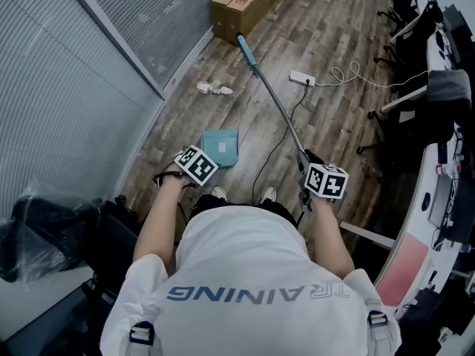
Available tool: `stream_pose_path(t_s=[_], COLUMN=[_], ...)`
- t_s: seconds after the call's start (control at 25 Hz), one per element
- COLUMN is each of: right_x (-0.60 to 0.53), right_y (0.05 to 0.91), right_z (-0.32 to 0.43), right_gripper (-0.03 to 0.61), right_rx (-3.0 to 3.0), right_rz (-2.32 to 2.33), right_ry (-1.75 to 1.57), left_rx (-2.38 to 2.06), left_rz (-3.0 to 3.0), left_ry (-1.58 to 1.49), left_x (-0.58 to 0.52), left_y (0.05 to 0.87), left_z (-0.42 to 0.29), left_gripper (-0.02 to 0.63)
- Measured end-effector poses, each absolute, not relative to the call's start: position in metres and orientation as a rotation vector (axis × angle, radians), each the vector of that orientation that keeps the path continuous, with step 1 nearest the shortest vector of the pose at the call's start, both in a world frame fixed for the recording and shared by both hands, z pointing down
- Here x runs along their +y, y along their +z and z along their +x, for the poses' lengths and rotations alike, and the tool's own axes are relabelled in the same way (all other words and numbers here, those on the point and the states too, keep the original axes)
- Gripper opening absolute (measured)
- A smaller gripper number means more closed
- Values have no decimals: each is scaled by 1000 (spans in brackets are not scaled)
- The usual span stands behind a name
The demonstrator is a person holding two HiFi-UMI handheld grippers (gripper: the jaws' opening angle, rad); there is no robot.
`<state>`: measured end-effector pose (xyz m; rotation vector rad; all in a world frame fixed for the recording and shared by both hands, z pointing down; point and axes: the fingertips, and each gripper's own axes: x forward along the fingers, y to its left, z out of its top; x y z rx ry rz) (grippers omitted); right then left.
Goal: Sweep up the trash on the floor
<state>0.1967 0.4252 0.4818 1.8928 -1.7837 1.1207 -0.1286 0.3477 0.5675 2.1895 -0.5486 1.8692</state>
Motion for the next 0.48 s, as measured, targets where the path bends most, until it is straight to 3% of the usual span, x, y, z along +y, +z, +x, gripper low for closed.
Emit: stream_pose_path(t_s=[0.48], right_x=[379], right_y=[476], right_z=[144], right_gripper=[109], right_rx=[-1799], right_rz=[1849], right_ry=[1081], left_rx=[-588], left_rz=[2184], left_ry=[1867], left_x=[310], left_y=[573], left_z=[-190], left_gripper=[92])
